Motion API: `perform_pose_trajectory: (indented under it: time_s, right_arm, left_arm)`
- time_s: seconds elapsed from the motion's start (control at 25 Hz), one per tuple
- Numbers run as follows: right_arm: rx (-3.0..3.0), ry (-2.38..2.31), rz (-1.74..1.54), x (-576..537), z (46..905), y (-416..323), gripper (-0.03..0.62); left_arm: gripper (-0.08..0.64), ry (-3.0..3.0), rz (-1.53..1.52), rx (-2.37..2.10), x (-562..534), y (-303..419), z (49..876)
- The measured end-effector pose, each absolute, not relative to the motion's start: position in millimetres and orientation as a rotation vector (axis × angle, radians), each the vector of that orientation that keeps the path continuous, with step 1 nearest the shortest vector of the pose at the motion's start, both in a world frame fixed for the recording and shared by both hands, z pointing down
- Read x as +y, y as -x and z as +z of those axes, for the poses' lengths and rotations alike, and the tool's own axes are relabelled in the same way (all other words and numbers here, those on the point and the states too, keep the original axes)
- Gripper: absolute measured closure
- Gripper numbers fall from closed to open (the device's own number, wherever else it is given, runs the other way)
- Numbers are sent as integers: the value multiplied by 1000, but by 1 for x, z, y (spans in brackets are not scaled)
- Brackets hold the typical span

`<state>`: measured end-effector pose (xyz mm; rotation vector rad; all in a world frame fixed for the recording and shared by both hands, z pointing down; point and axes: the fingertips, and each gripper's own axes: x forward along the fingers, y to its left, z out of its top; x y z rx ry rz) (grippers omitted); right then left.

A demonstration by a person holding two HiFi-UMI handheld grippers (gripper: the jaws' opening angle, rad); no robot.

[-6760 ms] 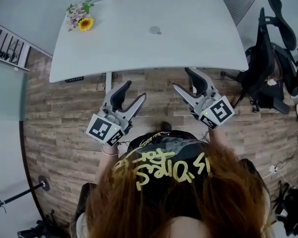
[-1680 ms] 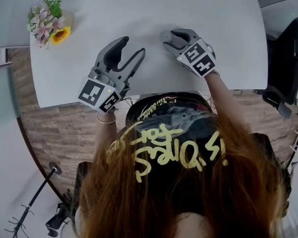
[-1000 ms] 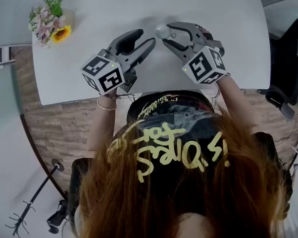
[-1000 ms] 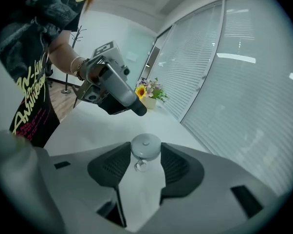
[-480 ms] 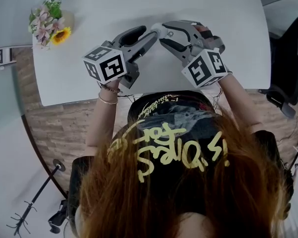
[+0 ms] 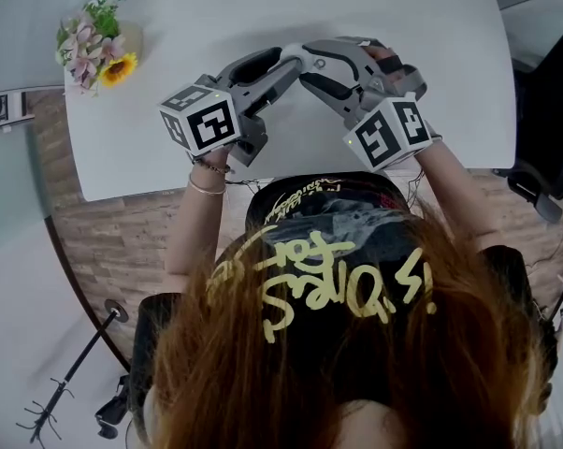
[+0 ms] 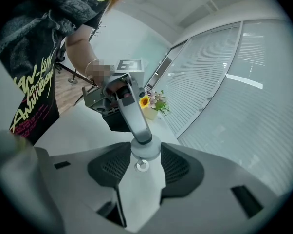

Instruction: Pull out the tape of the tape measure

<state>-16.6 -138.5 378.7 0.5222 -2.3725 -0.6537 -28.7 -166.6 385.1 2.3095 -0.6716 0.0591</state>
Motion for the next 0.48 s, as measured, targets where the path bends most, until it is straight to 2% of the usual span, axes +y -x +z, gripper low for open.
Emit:
perform_pose_trajectory:
  time_s: [0.2,0.48]
  right_arm:
    - [-2369,-523,-661,-139,375,19,393]
    - [-2366,-527,-682,-138,371,19,394]
  left_arm:
    - [427,-2300,29,-635,-166,29,381]
    - [456,-2364,21,-634,-163,27,374]
